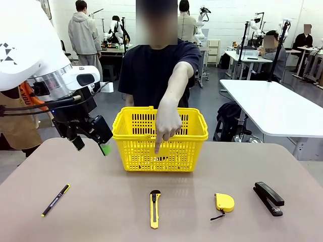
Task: Place the items the person wants into the basket.
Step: Pick up the item the person points to and place it in the Market Basket.
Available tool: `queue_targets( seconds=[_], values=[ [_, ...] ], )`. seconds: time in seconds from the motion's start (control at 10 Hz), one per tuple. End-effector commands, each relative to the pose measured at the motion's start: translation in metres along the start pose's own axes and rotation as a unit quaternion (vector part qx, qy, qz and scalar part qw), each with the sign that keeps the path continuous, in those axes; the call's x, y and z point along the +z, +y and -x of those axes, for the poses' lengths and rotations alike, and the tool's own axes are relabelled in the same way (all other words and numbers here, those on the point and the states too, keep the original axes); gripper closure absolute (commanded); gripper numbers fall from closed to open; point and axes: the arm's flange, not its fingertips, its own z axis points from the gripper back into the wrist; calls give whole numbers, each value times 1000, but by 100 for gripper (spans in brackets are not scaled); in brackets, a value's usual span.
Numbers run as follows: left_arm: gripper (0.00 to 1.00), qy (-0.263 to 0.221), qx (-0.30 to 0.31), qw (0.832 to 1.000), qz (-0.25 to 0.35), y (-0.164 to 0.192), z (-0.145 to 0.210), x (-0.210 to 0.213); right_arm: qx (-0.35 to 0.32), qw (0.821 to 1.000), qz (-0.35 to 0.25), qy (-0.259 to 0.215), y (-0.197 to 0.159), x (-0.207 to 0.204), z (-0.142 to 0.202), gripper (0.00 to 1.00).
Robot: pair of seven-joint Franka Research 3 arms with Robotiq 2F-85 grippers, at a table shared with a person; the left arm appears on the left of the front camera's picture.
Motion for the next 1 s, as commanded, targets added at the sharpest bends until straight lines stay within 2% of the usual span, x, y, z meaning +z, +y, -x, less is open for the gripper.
queue_targets(
  seconds=[0.0,0.2,0.5,0.7,0.9],
  values=[
    [0,2,2,1000,-6,0,1,1,-5,1000,2,7,0,-1,0,0],
    [0,0,-1,1000,1,-1,0,0,-5,1000,2,7,0,-1,0,0],
    [0,56,4,994,-98,-76,12,-56,-5,1000,2,7,0,-1,0,0],
    [0,81,47,988,-125,-104,5,-90,-5,1000,2,7,0,-1,0,0],
    [0,63,93,982,-149,-116,2,-122,-5,1000,2,7,0,-1,0,0]
  ],
)
